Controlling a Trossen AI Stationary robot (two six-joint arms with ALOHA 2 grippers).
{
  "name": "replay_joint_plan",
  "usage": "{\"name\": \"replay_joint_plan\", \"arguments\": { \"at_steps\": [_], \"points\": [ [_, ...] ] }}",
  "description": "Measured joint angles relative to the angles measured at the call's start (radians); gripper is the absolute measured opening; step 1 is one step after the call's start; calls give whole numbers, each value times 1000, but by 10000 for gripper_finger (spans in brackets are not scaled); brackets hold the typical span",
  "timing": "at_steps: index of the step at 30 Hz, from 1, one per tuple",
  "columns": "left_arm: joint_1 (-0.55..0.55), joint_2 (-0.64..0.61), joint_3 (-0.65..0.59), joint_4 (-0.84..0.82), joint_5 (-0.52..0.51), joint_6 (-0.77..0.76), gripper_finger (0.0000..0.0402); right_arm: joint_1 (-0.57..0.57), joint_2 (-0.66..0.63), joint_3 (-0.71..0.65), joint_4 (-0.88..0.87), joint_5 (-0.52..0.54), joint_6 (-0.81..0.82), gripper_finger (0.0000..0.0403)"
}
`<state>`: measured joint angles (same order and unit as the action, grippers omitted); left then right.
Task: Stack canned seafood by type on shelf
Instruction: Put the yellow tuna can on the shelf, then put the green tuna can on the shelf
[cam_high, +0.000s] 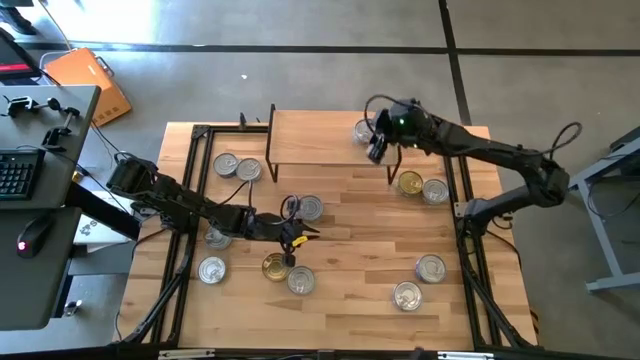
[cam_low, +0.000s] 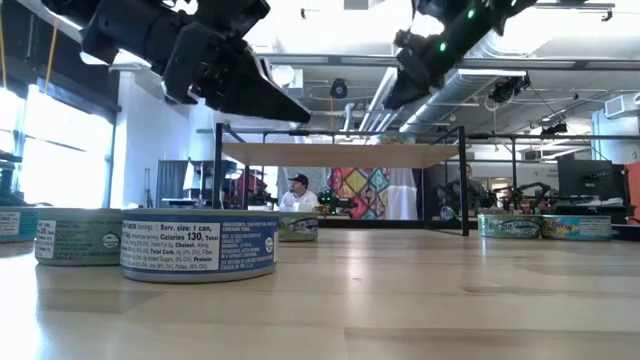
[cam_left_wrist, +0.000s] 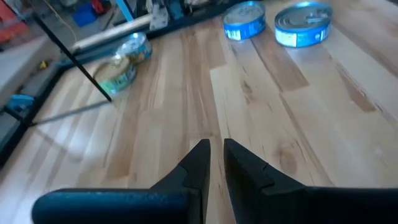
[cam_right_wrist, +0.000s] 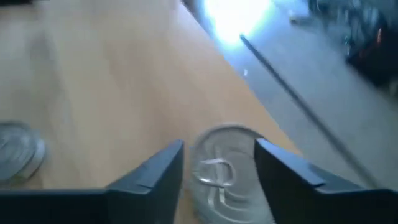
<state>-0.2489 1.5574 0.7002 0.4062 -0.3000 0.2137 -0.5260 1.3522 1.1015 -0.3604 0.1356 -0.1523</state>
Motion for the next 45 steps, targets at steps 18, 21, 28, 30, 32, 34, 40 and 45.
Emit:
{"name": "replay_joint_plan", "arguments": {
  "at_steps": [18,21,28,30,32,34,40,45],
  "points": [
    [0,0,1,35,0,-14,36,-133,96,0,-33,100,-45,17],
    [0,0,1,32,0,-27,36,-139,95,0,-30,100,-61,18],
    [0,0,1,33,1,-30,36,-97,63,-1,72,99,-100,18],
    [-1,0,1,33,0,-29,36,-67,37,-1,100,99,-103,17],
    [-5,0,1,32,0,-29,36,-17,10,-10,146,100,-85,11],
    [-12,0,1,25,0,-29,36,70,-12,-49,227,81,-63,3],
    [-59,-41,1,-87,-48,-55,36,428,-19,-234,427,74,-55,2],
    [-81,-85,1,-237,-127,-132,36,710,-17,-430,680,239,89,1]
  ]
}}
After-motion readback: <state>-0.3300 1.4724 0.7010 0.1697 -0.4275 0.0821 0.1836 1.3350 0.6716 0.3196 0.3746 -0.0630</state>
